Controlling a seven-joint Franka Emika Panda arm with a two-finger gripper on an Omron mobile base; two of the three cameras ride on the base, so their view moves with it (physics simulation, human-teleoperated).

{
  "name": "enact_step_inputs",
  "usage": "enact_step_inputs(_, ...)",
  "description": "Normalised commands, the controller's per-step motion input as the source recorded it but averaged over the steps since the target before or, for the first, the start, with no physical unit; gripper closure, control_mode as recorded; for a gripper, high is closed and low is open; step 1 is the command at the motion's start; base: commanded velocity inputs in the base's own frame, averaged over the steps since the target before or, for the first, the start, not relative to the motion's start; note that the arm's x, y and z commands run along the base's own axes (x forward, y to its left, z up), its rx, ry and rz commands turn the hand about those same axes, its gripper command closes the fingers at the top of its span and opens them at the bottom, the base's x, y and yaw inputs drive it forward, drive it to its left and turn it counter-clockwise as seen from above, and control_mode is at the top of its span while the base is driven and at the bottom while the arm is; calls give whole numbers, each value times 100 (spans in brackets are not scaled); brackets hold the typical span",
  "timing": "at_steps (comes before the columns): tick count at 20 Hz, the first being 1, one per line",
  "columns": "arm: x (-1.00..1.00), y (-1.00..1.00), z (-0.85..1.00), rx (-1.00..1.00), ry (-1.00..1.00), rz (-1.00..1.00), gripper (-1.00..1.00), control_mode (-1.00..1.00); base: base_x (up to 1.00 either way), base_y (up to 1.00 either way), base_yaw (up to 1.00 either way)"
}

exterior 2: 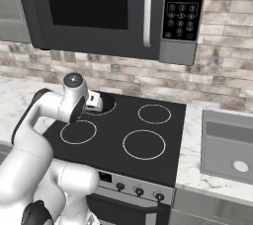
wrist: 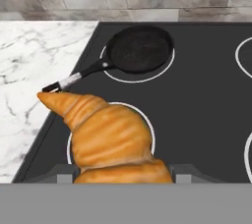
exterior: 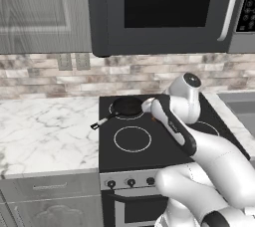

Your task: Pick the croissant and place it on the pan. Then turn on the stove to warm the croissant.

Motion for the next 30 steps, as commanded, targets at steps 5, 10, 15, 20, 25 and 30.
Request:
enact_step_inputs(5, 15, 0, -3, 0, 0, -2, 100, -100, 0, 0, 0)
enact_step_inputs(10, 13, 0, 0, 0, 0, -1, 100, -100, 0, 0, 0)
enact_step_inputs(15, 14, 0, 0, 0, 0, -1, 100, -100, 0, 0, 0)
enact_step_inputs(20, 12, 0, -2, 0, 0, -1, 100, -100, 0, 0, 0)
enact_step_inputs(25, 15, 0, -3, 0, 0, -1, 100, -100, 0, 0, 0)
enact_step_inputs(30, 16, 1, -6, 0, -1, -1, 100, -100, 0, 0, 0)
